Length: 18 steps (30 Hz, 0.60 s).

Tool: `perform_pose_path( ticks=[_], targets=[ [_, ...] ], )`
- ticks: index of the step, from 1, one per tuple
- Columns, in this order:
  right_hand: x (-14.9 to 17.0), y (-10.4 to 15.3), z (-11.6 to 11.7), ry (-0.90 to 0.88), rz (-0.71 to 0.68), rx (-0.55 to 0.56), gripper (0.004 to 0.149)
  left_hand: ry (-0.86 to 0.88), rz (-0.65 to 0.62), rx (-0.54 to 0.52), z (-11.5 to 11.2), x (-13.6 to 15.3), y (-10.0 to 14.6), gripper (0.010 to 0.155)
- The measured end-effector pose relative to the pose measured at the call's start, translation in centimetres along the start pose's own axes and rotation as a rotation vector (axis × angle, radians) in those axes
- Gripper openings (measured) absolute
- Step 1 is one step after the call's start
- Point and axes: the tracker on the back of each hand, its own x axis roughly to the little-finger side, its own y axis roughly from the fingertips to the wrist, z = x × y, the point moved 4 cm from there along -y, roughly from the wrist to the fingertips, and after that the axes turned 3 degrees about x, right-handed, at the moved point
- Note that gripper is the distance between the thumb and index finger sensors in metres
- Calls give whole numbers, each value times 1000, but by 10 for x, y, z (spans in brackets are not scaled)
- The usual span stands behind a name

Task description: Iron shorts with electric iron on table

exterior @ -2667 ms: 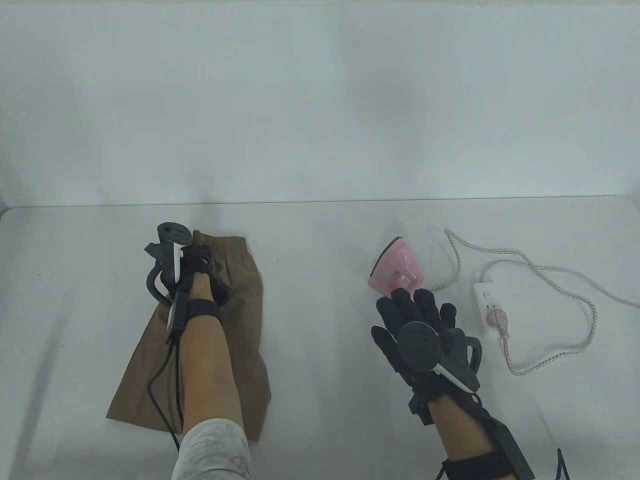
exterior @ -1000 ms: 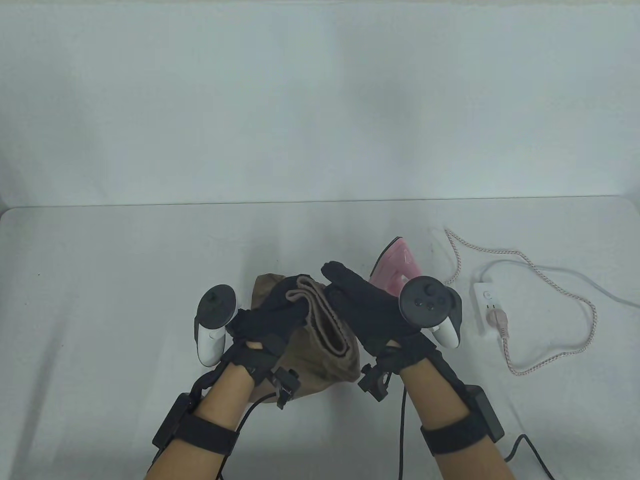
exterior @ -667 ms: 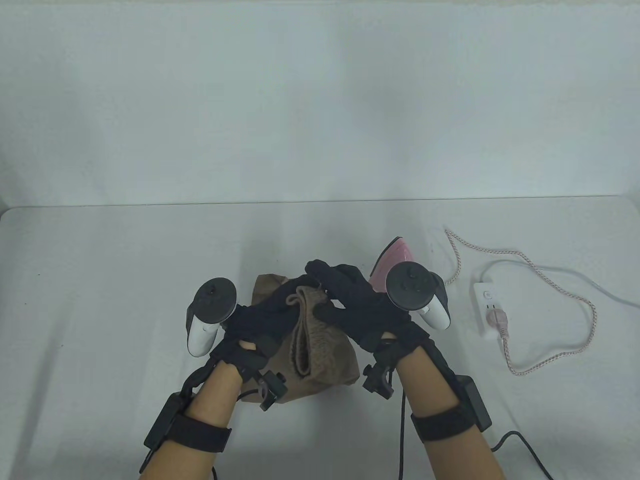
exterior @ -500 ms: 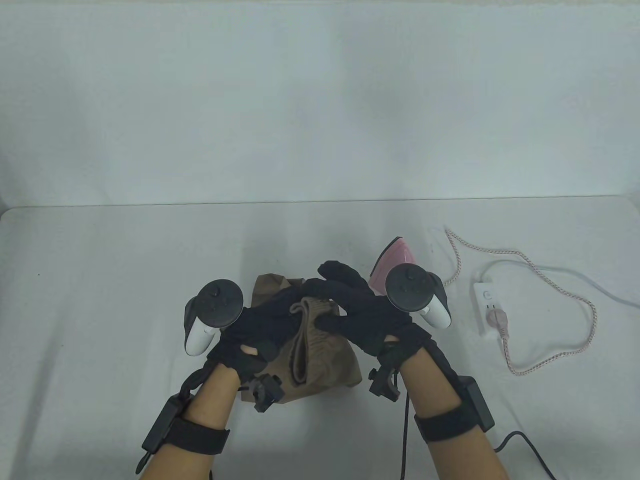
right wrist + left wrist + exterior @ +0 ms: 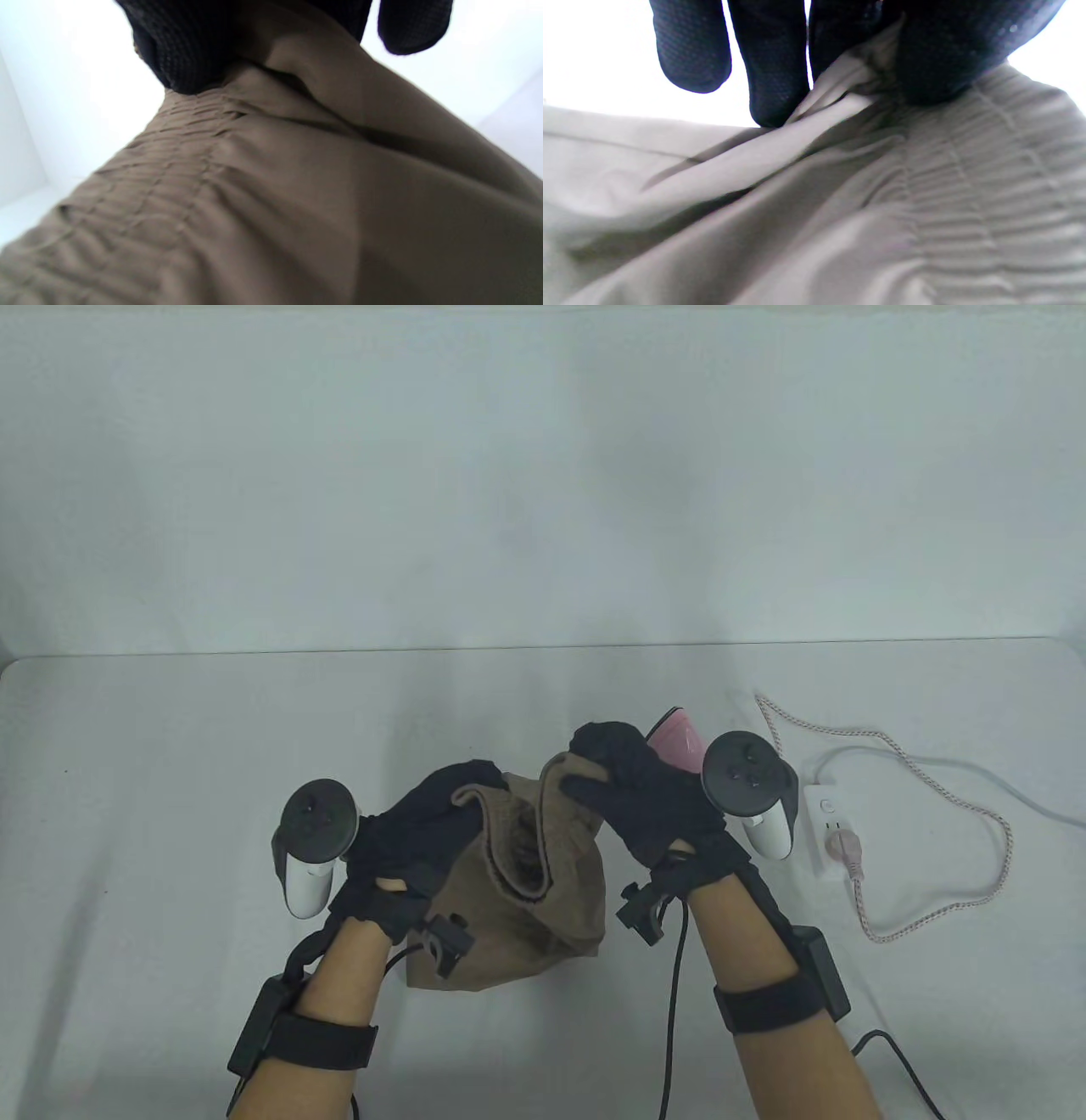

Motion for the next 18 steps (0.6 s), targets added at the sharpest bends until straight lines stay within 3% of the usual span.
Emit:
perform_pose_path(
  ticks=[6,10,15,18],
  targets=[
    [-31,-12,-46,23,-30,67,49,48,-49,-86,62,-31,4,49],
    [-67,-18,-68,-68,-107,90,47,-43,-138,-190,98,-79,10,48],
    [-109,-24,-86,-96,-174,104,48,-54,-243,-197,115,-142,14,50],
    [-117,-30,-87,-81,-141,68,50,-90,-201,-167,121,-157,8,50]
  ],
)
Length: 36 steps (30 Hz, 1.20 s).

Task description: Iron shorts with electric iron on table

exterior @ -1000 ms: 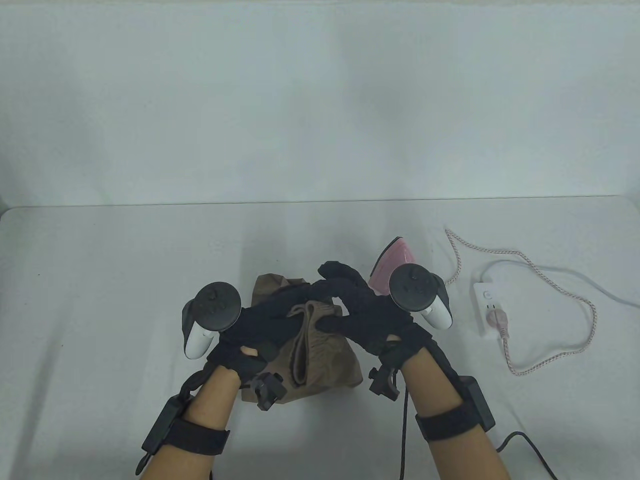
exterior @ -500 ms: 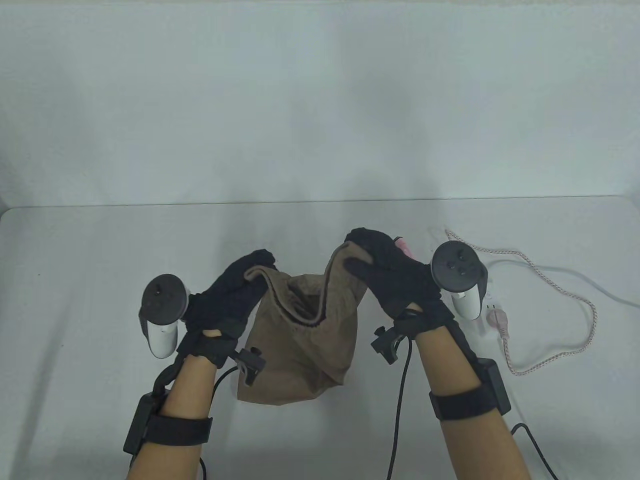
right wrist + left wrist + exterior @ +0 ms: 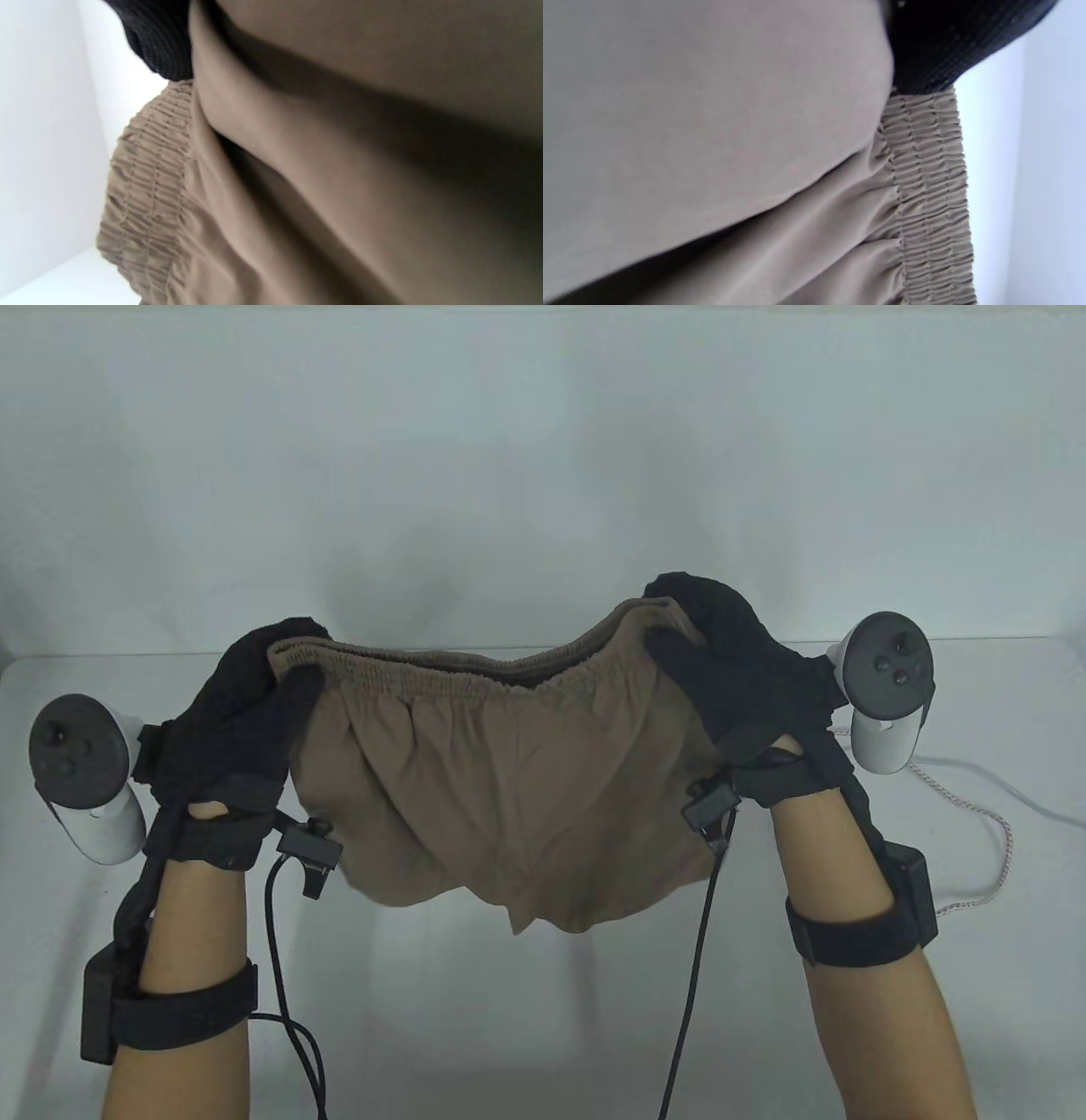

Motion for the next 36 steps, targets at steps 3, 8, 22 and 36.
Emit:
perform_pose_path(
  ticks=[3,8,22,36],
  targets=[
    [17,-10,7,44,100,-75,51,-123,123,26,10,15,-14,50],
    [70,-31,27,43,256,-153,52,-206,305,88,16,68,-36,48],
    [62,-96,37,-13,75,95,46,-75,106,-243,54,100,-81,46],
    [182,87,146,614,230,-567,46,-441,503,526,-16,240,107,45]
  ],
)
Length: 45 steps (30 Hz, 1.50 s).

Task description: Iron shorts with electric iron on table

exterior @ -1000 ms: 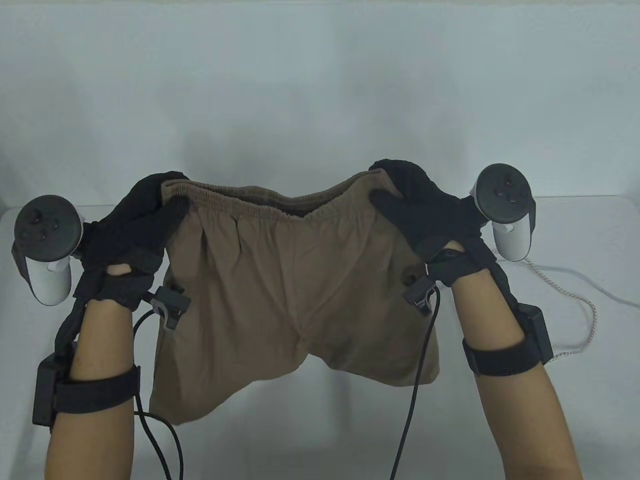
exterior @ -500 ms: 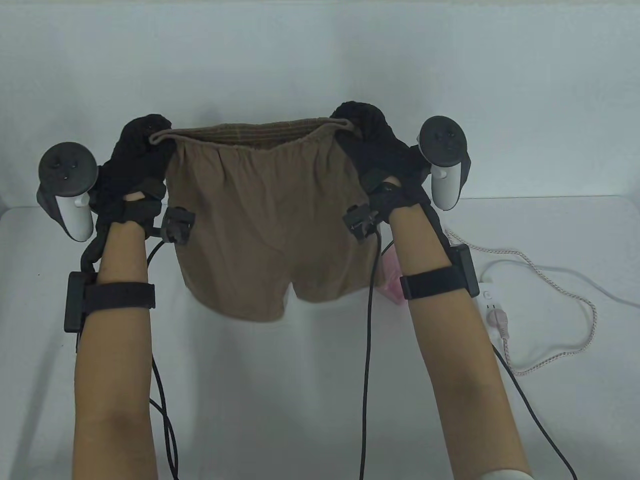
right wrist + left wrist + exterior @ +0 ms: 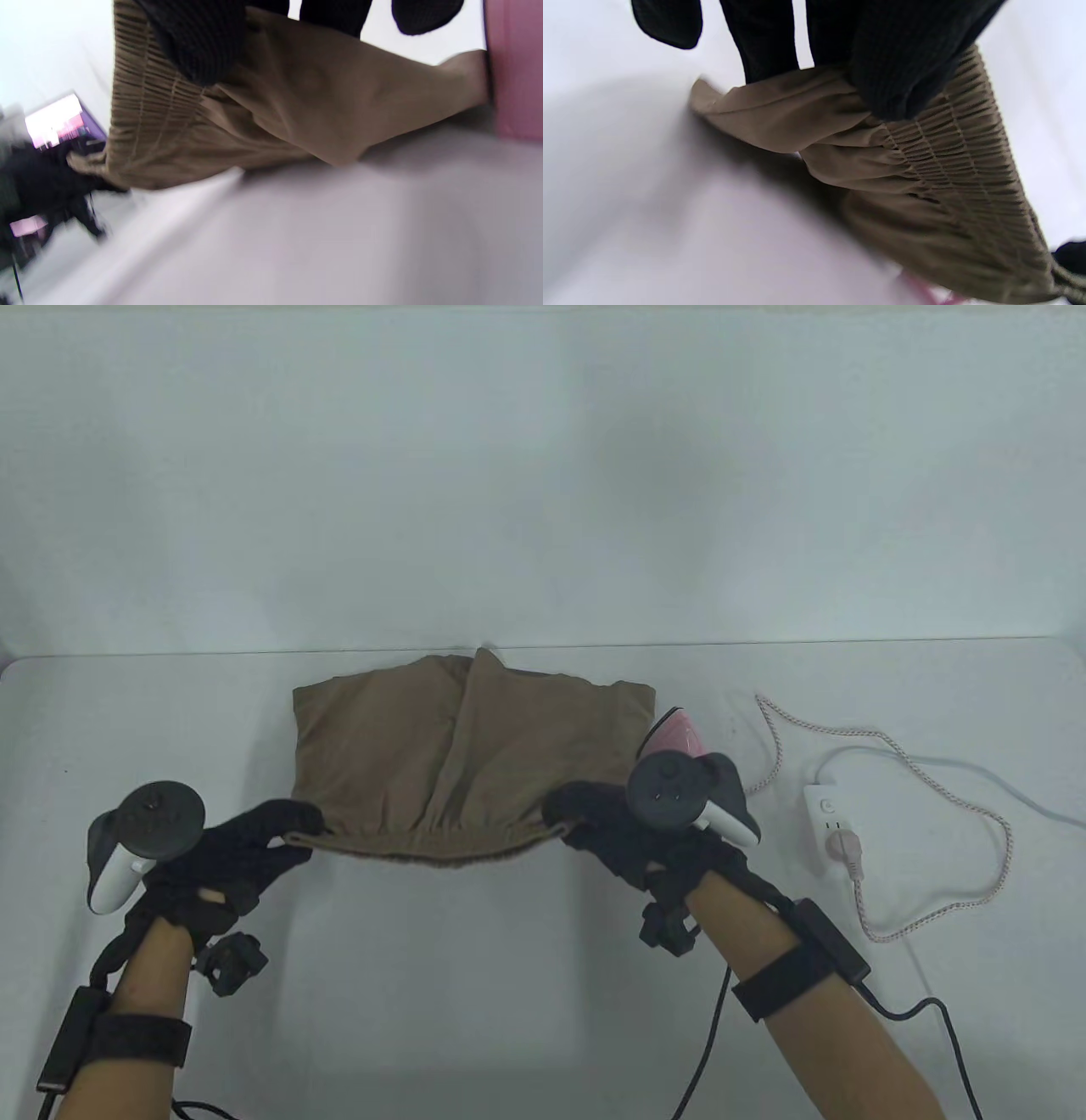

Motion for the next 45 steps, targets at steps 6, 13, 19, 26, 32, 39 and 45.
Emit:
perform_pose_path(
  ticks=[6,13,19,26,32,39,45],
  targets=[
    [-5,26,78,175,-40,-229,47,-293,131,366,-74,17,8,46],
    [2,38,128,218,-2,-375,48,-562,152,458,-105,6,15,46],
    [-2,43,132,309,-16,-390,48,-736,152,454,-114,-4,16,43],
    [-1,43,130,294,-26,-371,47,-824,174,448,-107,-21,11,40],
    [2,41,130,264,-19,-387,45,-834,166,233,-79,-61,4,46],
    [6,43,128,215,-22,-412,45,-754,-1,168,-130,-114,-21,61],
    [14,44,122,137,-11,-390,49,-793,-105,292,-197,-124,-40,71]
  ],
)
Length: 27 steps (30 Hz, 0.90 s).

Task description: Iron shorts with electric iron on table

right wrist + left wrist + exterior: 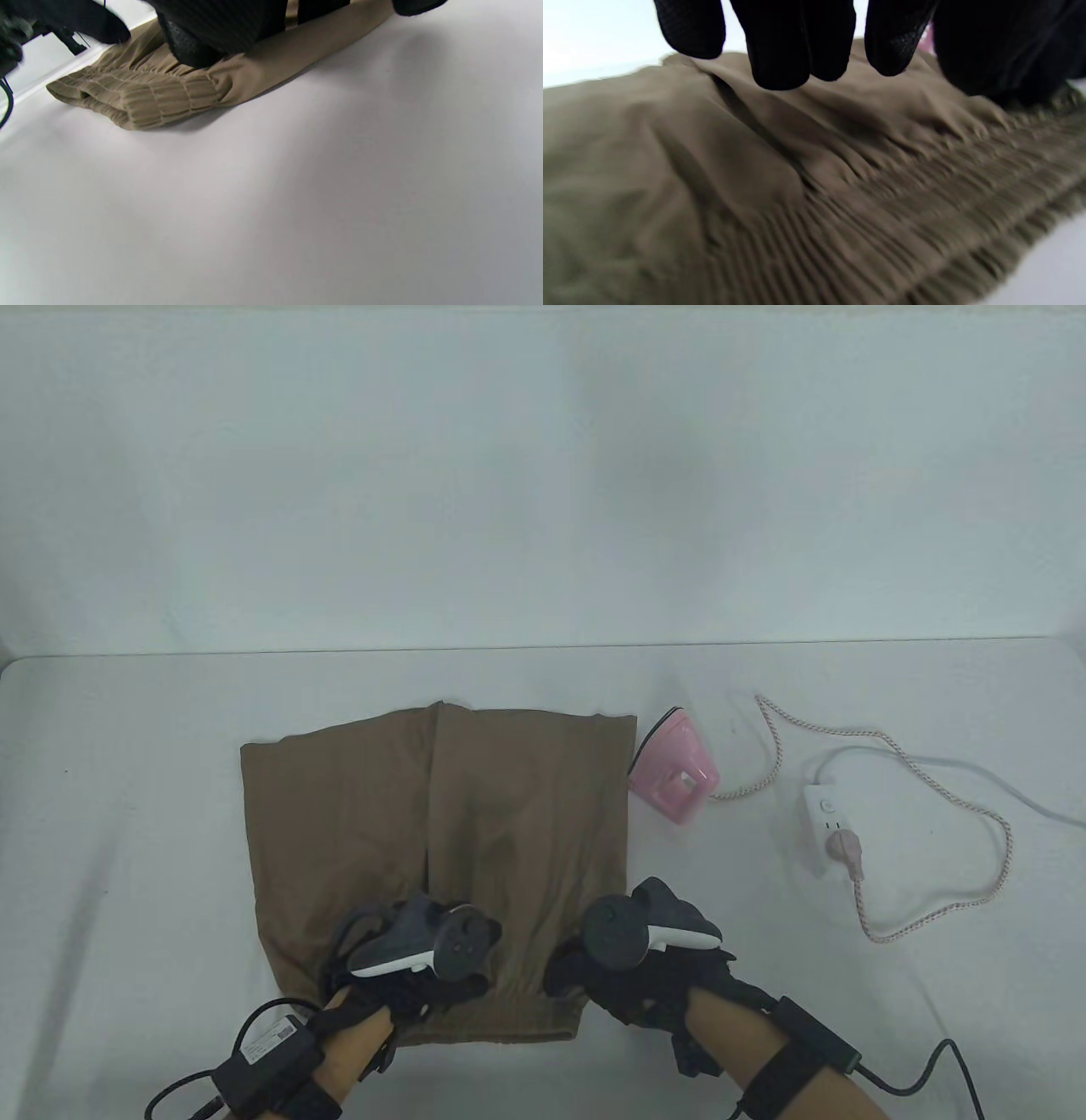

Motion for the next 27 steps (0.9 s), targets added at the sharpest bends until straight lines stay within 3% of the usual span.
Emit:
perform_pose_path(
  ticks=[3,6,11,14,17,21,27],
  targets=[
    [4,1,-4,-39,4,14,52,17,-27,93,-24,-5,-10,73],
    [10,4,-14,-73,29,74,55,39,-27,57,-22,-1,-9,73],
    [30,22,-53,-173,129,396,65,34,-33,57,-24,0,-9,73],
    [44,44,-91,-242,196,680,66,37,-34,61,-24,0,-9,73],
    [59,62,-119,-289,261,829,67,38,-34,64,-25,1,-9,73],
    [96,78,-141,-490,387,925,72,37,-32,66,-25,1,-10,73],
    [151,77,-139,-713,548,914,80,44,-30,75,-25,2,-10,73]
  ],
)
